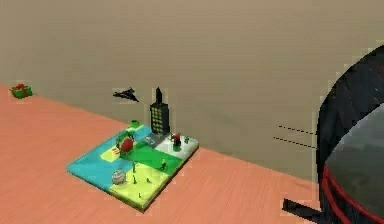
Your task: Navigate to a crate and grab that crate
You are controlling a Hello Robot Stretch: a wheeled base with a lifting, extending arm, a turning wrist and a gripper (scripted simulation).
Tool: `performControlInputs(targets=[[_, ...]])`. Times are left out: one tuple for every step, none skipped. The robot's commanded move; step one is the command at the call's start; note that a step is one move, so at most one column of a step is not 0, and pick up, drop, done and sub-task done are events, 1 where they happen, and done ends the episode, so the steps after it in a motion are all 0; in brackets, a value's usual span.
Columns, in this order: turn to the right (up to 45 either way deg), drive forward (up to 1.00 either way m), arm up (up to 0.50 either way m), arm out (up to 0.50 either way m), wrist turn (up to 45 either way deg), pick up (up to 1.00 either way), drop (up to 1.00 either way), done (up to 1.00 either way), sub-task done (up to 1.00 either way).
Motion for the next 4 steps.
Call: performControlInputs(targets=[[0.0, 0.45, 0.00, 0.00, 0.0, 0.00, 0.00, 0.00, 0.00], [-45.0, 0.00, 0.00, 0.00, 0.0, 0.00, 0.00, 0.00, 0.00], [-15.0, 0.00, 0.00, 0.00, 0.0, 0.00, 0.00, 0.00, 0.00], [0.0, 1.00, 0.00, 0.00, 0.0, 0.00, 0.00, 0.00, 0.00]])
